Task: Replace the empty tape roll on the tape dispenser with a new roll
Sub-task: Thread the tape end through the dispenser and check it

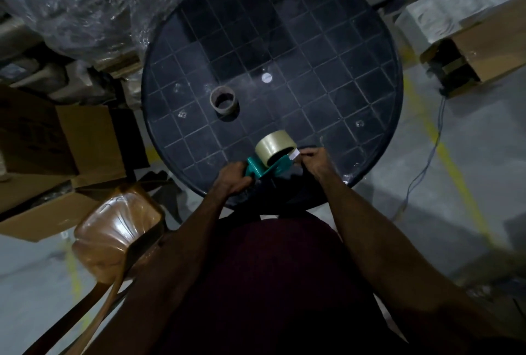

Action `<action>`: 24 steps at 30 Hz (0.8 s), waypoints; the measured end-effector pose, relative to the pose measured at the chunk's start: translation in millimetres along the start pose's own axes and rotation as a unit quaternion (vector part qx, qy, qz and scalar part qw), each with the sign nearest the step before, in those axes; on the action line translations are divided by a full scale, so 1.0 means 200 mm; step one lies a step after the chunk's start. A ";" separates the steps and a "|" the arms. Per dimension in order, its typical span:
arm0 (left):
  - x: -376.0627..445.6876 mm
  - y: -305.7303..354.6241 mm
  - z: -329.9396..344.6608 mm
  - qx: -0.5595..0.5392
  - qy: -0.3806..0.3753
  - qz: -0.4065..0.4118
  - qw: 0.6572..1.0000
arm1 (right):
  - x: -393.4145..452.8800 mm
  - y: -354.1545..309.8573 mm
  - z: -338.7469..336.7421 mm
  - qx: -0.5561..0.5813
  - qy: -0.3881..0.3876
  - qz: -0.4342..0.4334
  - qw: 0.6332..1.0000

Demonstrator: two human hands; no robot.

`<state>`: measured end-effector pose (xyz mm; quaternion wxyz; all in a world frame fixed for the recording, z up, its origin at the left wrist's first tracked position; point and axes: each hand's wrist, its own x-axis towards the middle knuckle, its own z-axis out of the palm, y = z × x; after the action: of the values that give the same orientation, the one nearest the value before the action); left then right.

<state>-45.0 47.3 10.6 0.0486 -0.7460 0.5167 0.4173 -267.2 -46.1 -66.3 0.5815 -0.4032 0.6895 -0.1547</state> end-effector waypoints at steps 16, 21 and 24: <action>0.06 -0.05 0.24 -0.027 0.005 -0.021 0.999 | 0.12 0.05 0.05 -0.266 0.097 -0.050 0.958; 0.05 -0.04 0.28 0.000 -0.005 -0.021 1.000 | 0.17 0.06 0.03 -0.225 0.061 -0.096 0.968; 0.05 -0.02 0.27 -0.001 -0.013 -0.025 1.000 | 0.12 0.15 0.03 -0.171 0.019 -0.189 0.967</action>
<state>-71.4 69.5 -32.7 0.0650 -0.7531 0.4971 0.4260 -273.4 -43.7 -104.0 0.4510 -0.6165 0.6279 -0.1491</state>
